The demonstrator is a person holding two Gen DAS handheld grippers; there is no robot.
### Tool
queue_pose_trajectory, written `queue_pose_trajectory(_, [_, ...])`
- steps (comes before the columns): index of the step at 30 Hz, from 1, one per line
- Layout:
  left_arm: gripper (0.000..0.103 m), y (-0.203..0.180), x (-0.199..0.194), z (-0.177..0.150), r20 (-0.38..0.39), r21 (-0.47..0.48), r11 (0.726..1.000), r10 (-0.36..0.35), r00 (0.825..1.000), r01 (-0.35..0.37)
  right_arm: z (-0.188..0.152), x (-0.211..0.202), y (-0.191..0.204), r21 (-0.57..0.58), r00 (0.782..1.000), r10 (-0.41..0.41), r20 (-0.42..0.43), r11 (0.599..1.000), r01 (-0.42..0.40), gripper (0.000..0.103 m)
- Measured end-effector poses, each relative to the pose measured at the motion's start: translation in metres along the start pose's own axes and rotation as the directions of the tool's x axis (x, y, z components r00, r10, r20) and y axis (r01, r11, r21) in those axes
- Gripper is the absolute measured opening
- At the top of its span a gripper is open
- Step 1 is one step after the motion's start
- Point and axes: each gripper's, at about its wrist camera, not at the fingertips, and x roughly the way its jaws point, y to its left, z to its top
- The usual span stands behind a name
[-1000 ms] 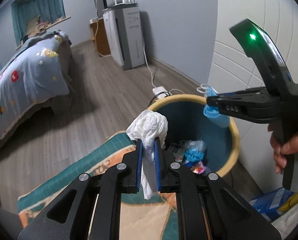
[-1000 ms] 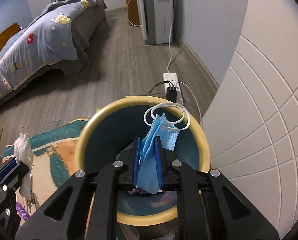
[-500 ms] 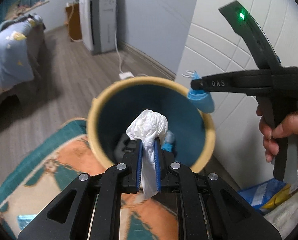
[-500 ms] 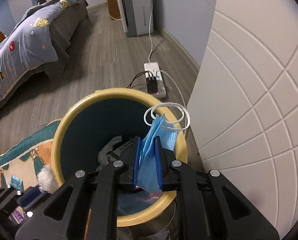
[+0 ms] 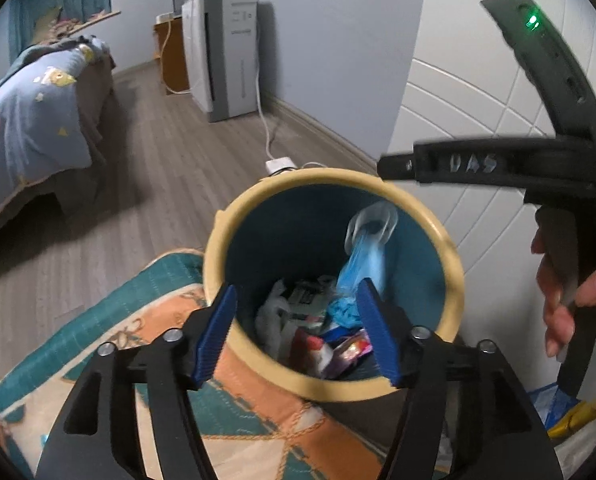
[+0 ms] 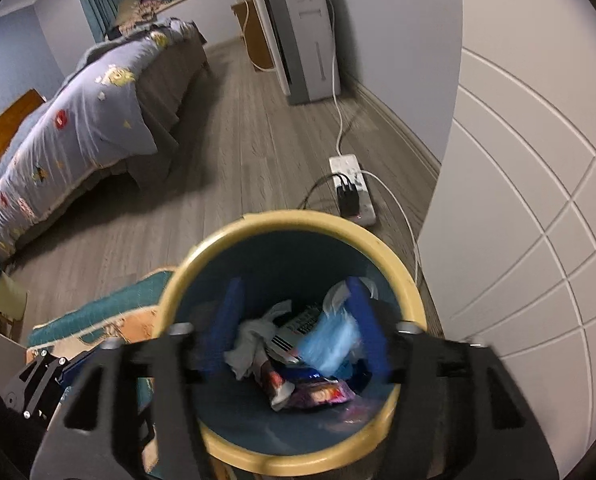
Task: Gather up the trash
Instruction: 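Open both tools to drop the tissue and mask into the bin, then move both tools back over the cushion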
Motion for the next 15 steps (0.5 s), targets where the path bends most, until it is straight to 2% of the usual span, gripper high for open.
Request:
queue_pose_trajectory(1, [0.073,0.001,-0.001,-0.001,0.000,0.002,1.000,0.012,1.000,-0.012,0.001,-0.002,0.001,-0.004,1.000,-0.010,0.010,1.000,0.010,0.074])
queue_pose_trajectory(3, [0.085,0.005,-0.007,-0.004,0.003,-0.001,0.999,0.039,0.999,-0.039,0.001,-0.004,0.004,-0.015,1.000,-0.015,0.017,1.000,0.015,0.080])
queue_pose_trajectory(5, [0.095,0.010,-0.014,-0.007,0.006,-0.013,0.998,0.062,0.998,-0.061,0.001,-0.006,0.007,-0.021,1.000,-0.026,0.016,0.999,0.026,0.093])
queue_pose_trajectory(7, [0.095,0.017,-0.025,-0.013,0.009,-0.028,0.996,0.082,0.997,-0.082,-0.001,-0.007,0.009,-0.024,0.999,-0.033,0.012,0.999,0.033,0.097])
queue_pose_trajectory(10, [0.095,0.030,-0.044,-0.023,-0.001,-0.049,0.991,0.123,0.992,-0.123,-0.001,-0.010,0.020,-0.024,1.000,-0.014,0.006,1.000,0.014,0.097])
queue_pose_trajectory(15, [0.096,0.067,-0.085,-0.045,-0.014,-0.146,0.969,0.199,0.980,-0.199,-0.009,-0.015,0.071,-0.119,0.999,0.038,-0.024,0.992,-0.040,0.097])
